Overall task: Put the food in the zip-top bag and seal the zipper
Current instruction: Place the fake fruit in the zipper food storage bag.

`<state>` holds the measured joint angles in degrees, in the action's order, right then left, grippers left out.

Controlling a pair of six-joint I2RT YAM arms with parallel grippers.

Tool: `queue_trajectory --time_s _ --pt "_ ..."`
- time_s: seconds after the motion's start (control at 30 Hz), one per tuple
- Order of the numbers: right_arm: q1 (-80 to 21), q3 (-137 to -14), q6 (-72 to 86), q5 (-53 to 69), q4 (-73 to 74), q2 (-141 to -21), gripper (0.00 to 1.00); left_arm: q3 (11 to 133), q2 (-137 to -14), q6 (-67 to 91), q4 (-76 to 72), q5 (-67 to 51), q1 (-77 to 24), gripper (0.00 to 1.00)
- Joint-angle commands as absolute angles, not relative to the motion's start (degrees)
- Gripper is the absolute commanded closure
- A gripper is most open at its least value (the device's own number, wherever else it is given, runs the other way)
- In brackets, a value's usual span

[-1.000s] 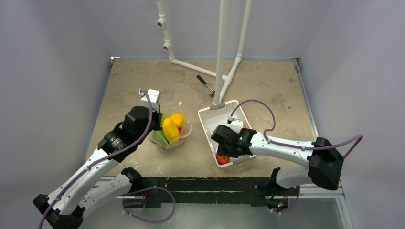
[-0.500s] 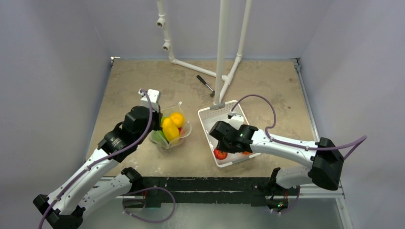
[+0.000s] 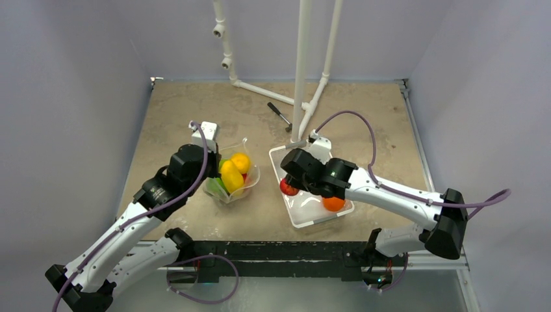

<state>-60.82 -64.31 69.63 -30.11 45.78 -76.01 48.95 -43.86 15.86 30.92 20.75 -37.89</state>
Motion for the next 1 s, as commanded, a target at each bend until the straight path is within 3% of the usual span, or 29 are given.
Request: queue_trajectory --time_s 0.0,0.5,0.97 --pt "-61.17 -70.52 69.21 -34.28 45.30 -74.32 1.00 48.96 -43.76 16.20 28.31 21.09 -37.56 1.00" --pt "-61.13 -73.40 49.78 -23.30 14.19 -69.97 1.00 48.96 -43.81 16.17 28.39 21.31 -37.54 1.00" --pt "-63.66 -78.94 45.89 -20.80 9.59 -82.89 1.00 49.02 -43.24 16.26 28.38 21.53 -37.56 1.00"
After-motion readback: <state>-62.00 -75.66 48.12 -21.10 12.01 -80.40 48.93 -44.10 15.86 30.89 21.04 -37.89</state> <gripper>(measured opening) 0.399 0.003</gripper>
